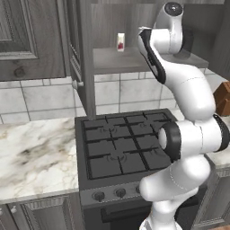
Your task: Pick the candle and jar from the dining table and place them in the open cabinet. Close the cabinet after placing the objects.
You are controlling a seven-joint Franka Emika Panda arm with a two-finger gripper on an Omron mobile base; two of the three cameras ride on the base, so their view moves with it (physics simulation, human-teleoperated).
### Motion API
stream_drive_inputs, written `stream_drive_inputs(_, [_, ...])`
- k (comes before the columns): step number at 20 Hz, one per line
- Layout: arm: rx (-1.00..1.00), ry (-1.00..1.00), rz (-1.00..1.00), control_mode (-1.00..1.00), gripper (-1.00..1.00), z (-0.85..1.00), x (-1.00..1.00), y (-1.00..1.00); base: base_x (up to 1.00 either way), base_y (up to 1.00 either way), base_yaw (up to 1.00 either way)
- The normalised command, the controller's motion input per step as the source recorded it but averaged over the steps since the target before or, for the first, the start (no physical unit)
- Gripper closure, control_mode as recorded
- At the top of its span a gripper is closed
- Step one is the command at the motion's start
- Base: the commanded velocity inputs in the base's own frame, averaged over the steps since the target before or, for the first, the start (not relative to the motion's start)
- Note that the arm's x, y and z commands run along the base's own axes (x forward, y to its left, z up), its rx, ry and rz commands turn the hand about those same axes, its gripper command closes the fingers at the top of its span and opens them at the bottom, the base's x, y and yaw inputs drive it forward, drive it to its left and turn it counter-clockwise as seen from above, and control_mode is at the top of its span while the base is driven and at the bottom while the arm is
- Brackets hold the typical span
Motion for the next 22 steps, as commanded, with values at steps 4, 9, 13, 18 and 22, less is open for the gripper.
stream_drive_inputs(4, [0.0, 0.0, 0.0, -1.0, 1.0, -0.16, 0.39, 0.0, 0.0, 0.0, 0.0])
stream_drive_inputs(9, [0.0, 0.0, 0.0, -1.0, 1.0, -0.39, 0.22, 0.0, 0.0, 0.0, 0.0])
stream_drive_inputs(13, [0.0, 0.0, 0.01, -1.0, 1.0, -0.37, 0.0, 0.0, 0.0, 0.0, 0.0])
stream_drive_inputs(18, [0.0, -0.01, 0.01, -1.0, -1.0, -0.37, 0.01, 0.0, 0.0, 0.0, 0.0])
stream_drive_inputs(22, [0.0, -0.04, 0.01, -1.0, -1.0, -0.2, 0.03, 0.0, 0.0, 0.0, 0.0])
